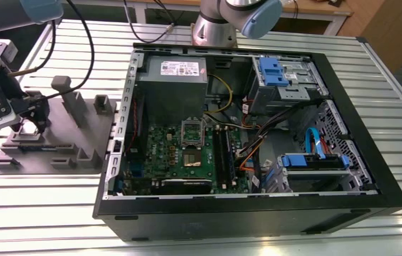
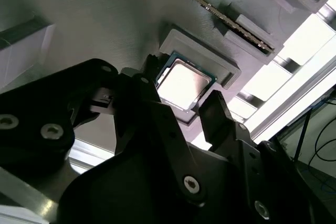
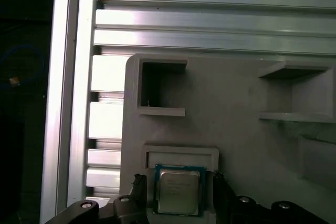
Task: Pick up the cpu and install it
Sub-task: 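Pick up the cpu and move it towards the insertion slot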
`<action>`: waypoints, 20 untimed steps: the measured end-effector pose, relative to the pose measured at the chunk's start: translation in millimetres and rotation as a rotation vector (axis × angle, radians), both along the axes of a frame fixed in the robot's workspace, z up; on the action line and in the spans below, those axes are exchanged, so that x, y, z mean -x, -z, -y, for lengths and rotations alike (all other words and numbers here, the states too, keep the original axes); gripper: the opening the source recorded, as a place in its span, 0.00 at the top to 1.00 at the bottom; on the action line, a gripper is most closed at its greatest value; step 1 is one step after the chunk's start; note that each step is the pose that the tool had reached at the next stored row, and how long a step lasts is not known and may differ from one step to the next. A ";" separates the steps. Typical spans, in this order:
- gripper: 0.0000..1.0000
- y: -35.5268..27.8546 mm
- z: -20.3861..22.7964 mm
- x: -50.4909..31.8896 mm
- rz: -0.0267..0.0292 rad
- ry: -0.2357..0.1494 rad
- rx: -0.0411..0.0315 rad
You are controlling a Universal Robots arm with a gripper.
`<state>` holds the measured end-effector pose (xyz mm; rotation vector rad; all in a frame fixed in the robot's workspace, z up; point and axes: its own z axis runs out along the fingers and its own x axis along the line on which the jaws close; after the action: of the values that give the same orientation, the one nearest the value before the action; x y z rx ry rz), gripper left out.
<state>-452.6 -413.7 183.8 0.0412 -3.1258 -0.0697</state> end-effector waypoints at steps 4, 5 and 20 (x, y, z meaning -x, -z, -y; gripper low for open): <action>0.42 0.0 0.0 -0.1 0.0001 0.000 0.0002; 0.42 0.0 0.0 -0.1 0.0000 0.000 0.0002; 0.42 -1.1 0.0 -0.1 0.0016 0.000 0.0017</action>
<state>-452.5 -413.8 184.9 0.0415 -3.1274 -0.0671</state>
